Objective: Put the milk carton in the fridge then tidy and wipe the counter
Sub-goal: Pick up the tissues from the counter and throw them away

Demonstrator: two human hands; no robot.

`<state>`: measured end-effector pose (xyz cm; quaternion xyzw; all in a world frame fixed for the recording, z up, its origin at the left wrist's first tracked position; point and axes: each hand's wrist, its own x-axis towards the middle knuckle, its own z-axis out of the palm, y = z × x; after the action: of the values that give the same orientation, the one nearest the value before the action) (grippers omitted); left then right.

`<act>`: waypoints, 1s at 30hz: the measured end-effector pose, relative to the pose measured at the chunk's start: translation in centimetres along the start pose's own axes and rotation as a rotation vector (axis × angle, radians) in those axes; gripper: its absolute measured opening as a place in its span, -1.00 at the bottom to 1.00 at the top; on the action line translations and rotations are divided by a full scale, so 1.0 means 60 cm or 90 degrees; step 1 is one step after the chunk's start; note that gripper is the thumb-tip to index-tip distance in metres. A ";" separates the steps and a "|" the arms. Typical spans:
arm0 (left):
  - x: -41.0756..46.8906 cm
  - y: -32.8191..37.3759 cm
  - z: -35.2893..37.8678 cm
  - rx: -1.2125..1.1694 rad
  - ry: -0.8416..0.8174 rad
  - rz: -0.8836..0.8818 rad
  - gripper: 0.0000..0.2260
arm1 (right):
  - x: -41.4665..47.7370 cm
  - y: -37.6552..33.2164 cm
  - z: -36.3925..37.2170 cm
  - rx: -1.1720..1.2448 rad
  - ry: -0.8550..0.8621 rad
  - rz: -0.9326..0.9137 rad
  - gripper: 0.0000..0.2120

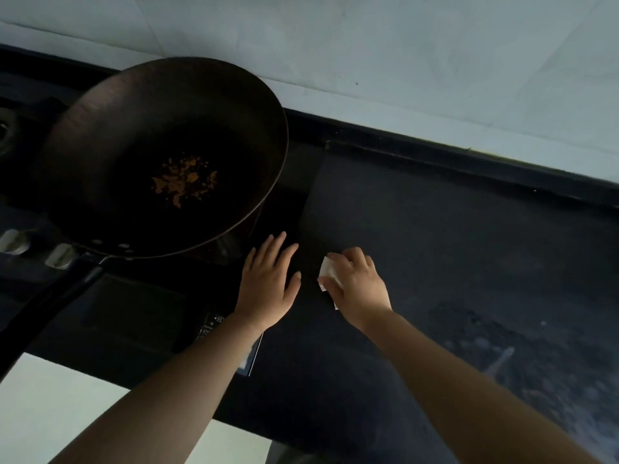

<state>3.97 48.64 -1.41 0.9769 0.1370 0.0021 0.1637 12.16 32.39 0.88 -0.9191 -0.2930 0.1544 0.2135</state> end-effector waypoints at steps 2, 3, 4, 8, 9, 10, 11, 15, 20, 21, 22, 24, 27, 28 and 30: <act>-0.015 0.001 -0.009 -0.008 -0.011 0.025 -0.50 | -0.021 0.006 -0.002 0.028 0.018 0.035 -0.56; -0.021 0.003 -0.014 -0.014 -0.008 0.031 -0.50 | -0.030 0.008 -0.004 0.045 0.027 0.056 -0.57; -0.030 0.009 -0.020 -0.021 -0.001 0.038 -0.51 | -0.042 0.010 -0.008 0.068 0.040 0.082 -0.60; -0.066 0.048 -0.041 -0.072 0.012 0.055 -0.54 | -0.100 0.007 -0.029 0.201 0.095 0.161 -0.74; -0.076 0.060 -0.046 -0.093 0.011 0.054 -0.54 | -0.120 0.006 -0.034 0.221 0.112 0.166 -0.77; -0.087 0.073 -0.051 -0.115 0.010 0.054 -0.54 | -0.143 0.006 -0.038 0.235 0.131 0.170 -0.79; -0.099 0.087 -0.055 -0.139 0.010 0.059 -0.54 | -0.171 0.007 -0.041 0.248 0.147 0.179 -0.81; -0.161 0.155 -0.064 -0.275 -0.050 0.062 -0.55 | -0.307 0.023 -0.052 0.290 0.197 0.238 -0.86; -0.250 0.264 -0.066 -0.487 -0.206 0.055 -0.76 | -0.497 0.051 -0.075 0.290 0.302 0.351 -0.90; -0.267 0.288 -0.065 -0.511 -0.242 0.071 -0.76 | -0.536 0.055 -0.079 0.290 0.335 0.375 -0.90; -0.285 0.313 -0.064 -0.524 -0.276 0.096 -0.77 | -0.575 0.058 -0.083 0.291 0.369 0.395 -0.90; -0.322 0.363 -0.062 -0.527 -0.333 0.166 -0.77 | -0.652 0.058 -0.087 0.300 0.435 0.434 -0.91; -0.391 0.432 -0.054 -0.526 -0.415 0.248 -0.77 | -0.767 0.040 -0.080 0.323 0.521 0.492 -0.95; -0.418 0.455 -0.051 -0.522 -0.440 0.272 -0.75 | -0.808 0.033 -0.075 0.329 0.548 0.509 -0.96; -0.476 0.495 -0.041 -0.501 -0.483 0.331 -0.71 | -0.890 0.017 -0.058 0.333 0.602 0.541 -0.95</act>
<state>-15.73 14.75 11.60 0.7772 -0.1850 -0.2562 0.5441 -27.62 -1.68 11.86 -0.8411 0.2646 -0.1273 0.4543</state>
